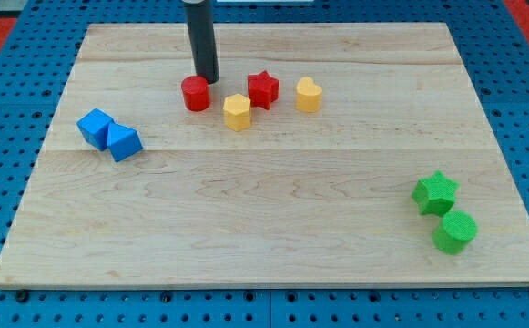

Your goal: Push blue cube to center along with blue triangle

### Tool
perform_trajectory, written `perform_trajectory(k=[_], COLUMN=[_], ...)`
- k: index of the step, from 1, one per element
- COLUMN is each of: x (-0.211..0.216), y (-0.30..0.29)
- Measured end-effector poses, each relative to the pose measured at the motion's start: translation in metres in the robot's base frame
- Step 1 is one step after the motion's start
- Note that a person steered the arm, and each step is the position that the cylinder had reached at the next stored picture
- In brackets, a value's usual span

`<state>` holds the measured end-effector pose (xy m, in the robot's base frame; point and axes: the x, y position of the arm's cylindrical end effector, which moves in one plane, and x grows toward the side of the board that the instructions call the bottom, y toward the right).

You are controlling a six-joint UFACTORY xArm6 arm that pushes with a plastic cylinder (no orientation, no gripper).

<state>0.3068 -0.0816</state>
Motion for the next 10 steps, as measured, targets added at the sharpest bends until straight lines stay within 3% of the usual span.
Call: perform_trajectory(k=[1,2,3,4,5,6,7,9,10], x=[-0.018,-0.003,0.054,0.095,0.105,0.107,0.157,0.14,0.119], y=[-0.073,-0.153,-0.158,-0.129,-0.101,-0.164,-0.151,-0.074,-0.085])
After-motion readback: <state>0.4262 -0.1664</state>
